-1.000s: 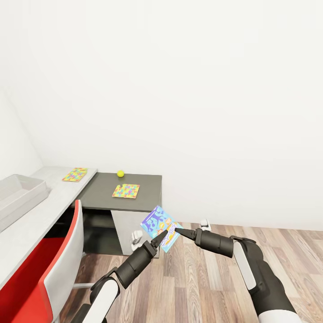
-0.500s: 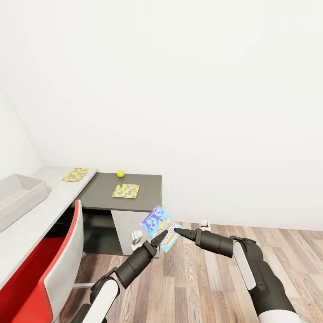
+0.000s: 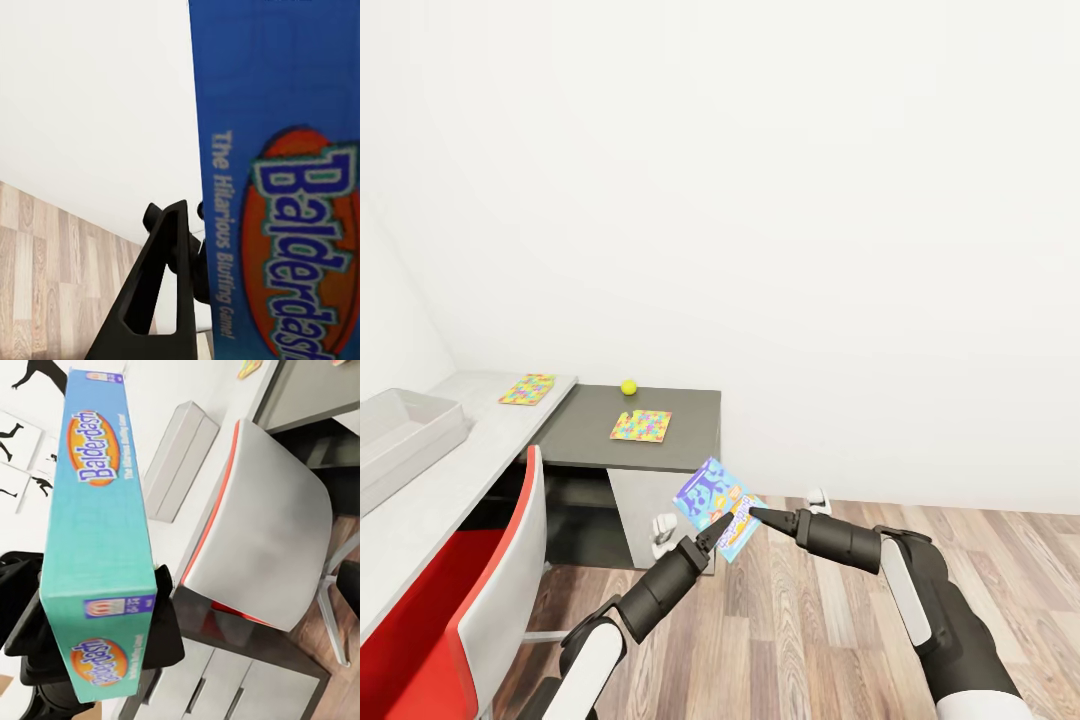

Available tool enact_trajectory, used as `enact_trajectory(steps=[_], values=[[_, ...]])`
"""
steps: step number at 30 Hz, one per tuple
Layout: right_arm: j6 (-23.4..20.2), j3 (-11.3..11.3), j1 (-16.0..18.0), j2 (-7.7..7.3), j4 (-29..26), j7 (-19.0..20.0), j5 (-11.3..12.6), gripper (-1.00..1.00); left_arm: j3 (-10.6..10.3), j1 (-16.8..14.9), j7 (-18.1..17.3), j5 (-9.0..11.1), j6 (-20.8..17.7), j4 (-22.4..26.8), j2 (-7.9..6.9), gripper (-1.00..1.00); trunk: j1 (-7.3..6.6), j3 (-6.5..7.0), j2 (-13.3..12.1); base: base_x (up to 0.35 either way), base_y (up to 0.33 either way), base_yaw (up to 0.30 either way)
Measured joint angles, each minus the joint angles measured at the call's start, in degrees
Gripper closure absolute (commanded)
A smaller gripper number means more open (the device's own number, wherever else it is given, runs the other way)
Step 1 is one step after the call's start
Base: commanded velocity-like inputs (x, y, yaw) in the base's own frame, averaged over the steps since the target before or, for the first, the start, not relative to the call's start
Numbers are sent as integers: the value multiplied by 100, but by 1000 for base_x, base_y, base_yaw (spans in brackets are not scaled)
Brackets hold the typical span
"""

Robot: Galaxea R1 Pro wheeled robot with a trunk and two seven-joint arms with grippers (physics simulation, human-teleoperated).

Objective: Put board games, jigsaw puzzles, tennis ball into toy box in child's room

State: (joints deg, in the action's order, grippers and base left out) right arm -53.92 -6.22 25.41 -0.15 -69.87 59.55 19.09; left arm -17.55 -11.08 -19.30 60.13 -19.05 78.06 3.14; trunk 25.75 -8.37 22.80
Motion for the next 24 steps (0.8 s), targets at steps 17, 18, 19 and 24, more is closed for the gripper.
enact_trajectory(steps=[17, 18, 19, 24], values=[[-7, -661, 355, -490, 344, -452, 24, -100, 310, 130, -95, 77, -52, 387, -297, 100, 0, 0, 0, 0, 0, 0], [-4, -704, 385, -545, 367, -499, 26, -100, 426, 122, -92, 96, -72, 407, -307, 100, 0, 0, 0, 0, 0, 0], [-1, -740, 414, -608, 385, -538, 28, -100, 554, 113, -89, 111, -104, 434, -315, 100, 0, 0, 0, 0, 0, 0], [5, -843, 487, -867, 422, -638, 30, -100, 1114, 2, -14, 139, -428, 559, -339, 100, 0, 0, 0, 0, 0, 0]])
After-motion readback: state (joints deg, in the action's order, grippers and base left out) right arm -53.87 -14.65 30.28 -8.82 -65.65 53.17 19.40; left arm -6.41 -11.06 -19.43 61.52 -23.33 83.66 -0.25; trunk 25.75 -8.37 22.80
